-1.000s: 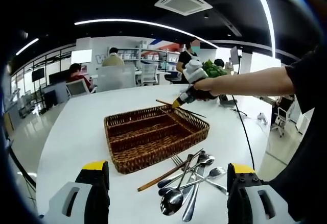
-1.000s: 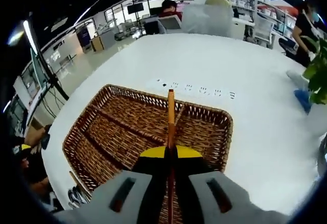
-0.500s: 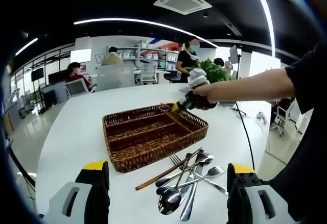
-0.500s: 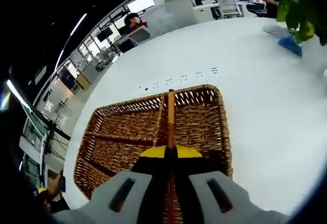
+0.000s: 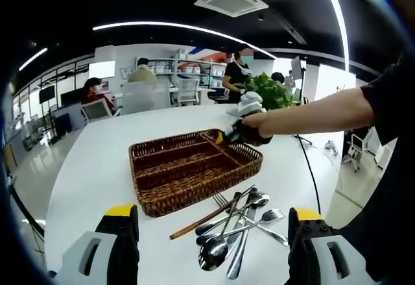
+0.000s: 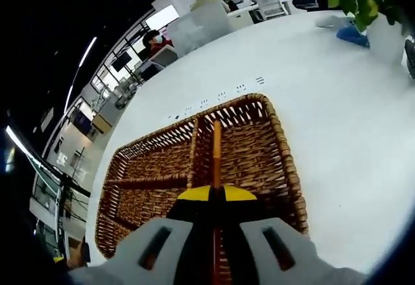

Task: Arrange the knives, forks, and spoons in their matching storage slots by inserting each utensil handle-first until every utensil is classified and aligned in the correct compartment

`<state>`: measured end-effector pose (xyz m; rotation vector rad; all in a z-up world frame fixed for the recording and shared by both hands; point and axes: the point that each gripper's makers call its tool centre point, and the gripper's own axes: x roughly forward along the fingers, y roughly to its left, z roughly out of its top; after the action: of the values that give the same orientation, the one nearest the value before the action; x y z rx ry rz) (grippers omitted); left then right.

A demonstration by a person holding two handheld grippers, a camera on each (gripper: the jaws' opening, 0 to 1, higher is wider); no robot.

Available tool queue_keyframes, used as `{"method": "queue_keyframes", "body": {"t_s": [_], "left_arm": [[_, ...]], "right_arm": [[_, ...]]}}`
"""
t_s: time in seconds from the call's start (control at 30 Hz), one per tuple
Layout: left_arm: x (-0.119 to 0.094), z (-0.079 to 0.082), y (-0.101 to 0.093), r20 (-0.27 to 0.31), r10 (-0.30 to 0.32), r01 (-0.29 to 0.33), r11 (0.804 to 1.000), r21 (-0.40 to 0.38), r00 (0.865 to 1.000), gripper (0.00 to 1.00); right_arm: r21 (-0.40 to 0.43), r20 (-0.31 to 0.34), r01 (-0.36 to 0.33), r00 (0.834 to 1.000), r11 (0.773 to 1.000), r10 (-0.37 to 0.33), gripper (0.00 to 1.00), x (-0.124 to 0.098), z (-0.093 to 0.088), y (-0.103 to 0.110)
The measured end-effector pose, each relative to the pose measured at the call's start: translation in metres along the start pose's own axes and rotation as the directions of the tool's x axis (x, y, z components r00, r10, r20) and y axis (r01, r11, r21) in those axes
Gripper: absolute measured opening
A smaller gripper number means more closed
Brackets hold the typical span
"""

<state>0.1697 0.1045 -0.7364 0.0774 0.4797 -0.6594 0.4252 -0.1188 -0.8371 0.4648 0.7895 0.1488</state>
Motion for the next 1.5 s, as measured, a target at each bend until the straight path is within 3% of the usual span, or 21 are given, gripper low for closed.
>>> {"method": "queue_keyframes", "body": {"t_s": [0.4,0.63,0.8,1.07,1.3,1.43,1.5], "left_arm": [[0.000,0.000,0.002,-0.003,0.000,0.000,1.000,0.000,1.000,1.00],[0.002,-0.003,0.001,-0.013,-0.001,0.001,1.000,-0.001,1.000,1.00],[0.002,-0.004,0.000,-0.018,-0.003,0.003,1.000,-0.001,1.000,1.00],[0.002,-0.004,0.000,-0.017,-0.002,0.002,1.000,0.001,1.000,1.00],[0.005,-0.003,-0.003,-0.018,-0.019,0.019,1.000,0.011,1.000,1.00],[0.007,-0.001,-0.004,-0.020,-0.025,0.026,0.999,0.022,0.999,1.00],[0.008,0.000,-0.005,-0.017,-0.028,0.028,0.999,0.024,0.999,1.00]], "right_arm": [[0.022,-0.016,-0.010,1.000,1.000,0.010,0.03,0.010,-0.010,0.000],[-0.026,-0.037,0.009,0.999,1.000,-0.010,0.03,0.015,-0.013,-0.007],[0.006,-0.046,0.005,0.999,1.000,-0.005,0.04,0.016,-0.019,-0.006],[-0.066,-0.039,0.020,0.999,0.998,-0.022,0.06,0.014,-0.014,-0.007],[-0.116,-0.007,-0.003,1.000,0.993,0.002,0.13,-0.002,-0.004,-0.005],[-0.115,0.010,-0.063,0.998,0.991,0.064,0.18,-0.016,-0.001,0.007],[-0.167,0.014,-0.082,0.996,0.983,0.085,0.22,-0.021,0.001,0.013]]}}
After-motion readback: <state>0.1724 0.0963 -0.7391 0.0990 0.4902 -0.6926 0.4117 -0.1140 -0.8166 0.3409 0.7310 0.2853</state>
